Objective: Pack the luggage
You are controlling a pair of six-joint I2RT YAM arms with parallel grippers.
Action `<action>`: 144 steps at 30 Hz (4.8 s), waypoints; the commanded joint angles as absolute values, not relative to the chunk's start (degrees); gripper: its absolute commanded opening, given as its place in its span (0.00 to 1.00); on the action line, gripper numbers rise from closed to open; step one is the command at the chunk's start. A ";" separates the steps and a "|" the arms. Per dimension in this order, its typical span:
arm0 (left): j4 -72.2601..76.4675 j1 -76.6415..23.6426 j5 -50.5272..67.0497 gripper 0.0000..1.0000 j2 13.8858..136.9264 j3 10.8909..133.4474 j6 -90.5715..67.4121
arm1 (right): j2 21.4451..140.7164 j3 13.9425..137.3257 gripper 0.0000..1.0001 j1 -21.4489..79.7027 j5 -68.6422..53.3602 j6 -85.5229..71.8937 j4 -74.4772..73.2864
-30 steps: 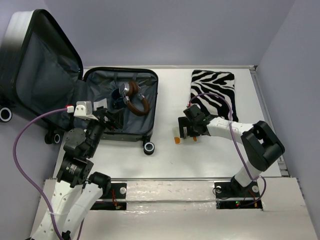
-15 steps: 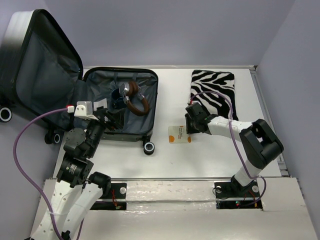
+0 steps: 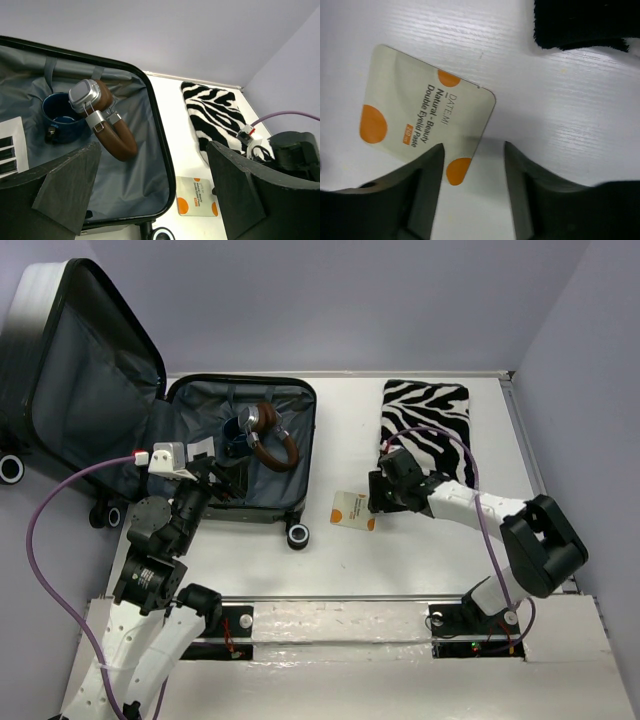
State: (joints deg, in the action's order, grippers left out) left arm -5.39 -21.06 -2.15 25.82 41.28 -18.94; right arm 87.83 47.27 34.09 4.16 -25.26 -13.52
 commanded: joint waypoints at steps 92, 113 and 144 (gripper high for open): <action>7.03 -43.41 3.53 0.97 44.73 26.63 -36.38 | 98.16 48.08 0.74 40.25 -6.07 -20.48 -11.33; 3.43 -54.31 -11.16 0.91 50.53 30.06 -34.89 | 101.61 49.22 0.07 46.49 9.05 -30.23 -22.76; -2.72 -61.79 -27.51 0.94 41.83 32.17 -39.46 | 108.19 65.83 0.93 53.00 23.77 -30.04 -25.36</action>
